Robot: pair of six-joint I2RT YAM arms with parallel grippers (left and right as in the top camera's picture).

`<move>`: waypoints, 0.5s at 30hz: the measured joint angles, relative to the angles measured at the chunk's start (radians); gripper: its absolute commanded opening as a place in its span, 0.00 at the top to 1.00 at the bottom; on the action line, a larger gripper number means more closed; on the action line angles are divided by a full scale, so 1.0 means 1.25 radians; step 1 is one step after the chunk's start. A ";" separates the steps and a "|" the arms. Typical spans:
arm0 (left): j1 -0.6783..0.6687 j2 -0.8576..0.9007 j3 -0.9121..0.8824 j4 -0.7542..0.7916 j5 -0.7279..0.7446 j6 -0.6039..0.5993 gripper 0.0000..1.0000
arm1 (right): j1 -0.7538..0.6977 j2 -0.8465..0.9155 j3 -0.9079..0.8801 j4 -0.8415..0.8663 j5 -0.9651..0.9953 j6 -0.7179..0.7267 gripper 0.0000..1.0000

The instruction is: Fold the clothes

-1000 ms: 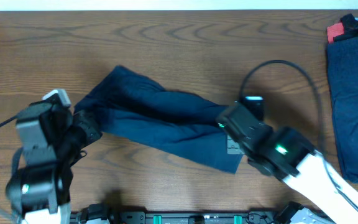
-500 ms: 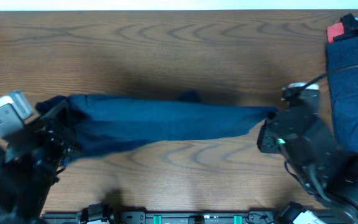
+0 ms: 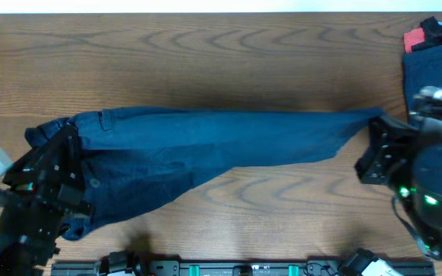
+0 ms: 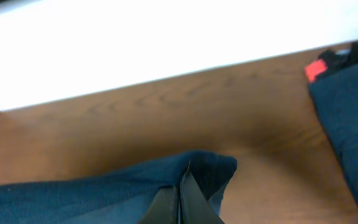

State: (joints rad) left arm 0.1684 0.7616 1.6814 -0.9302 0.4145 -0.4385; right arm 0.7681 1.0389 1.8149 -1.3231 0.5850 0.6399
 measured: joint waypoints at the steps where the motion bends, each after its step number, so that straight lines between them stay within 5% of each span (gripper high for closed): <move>1: 0.000 0.001 0.009 0.009 0.012 -0.002 0.94 | 0.000 0.000 0.017 0.000 0.010 -0.003 0.98; 15: 0.000 0.000 0.123 0.115 0.102 -0.075 0.94 | 0.000 0.000 0.145 0.028 0.072 -0.048 0.99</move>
State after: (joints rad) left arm 0.1684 0.7620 1.8351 -0.7868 0.5423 -0.5320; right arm 0.7681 1.0386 1.9961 -1.2881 0.6754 0.5797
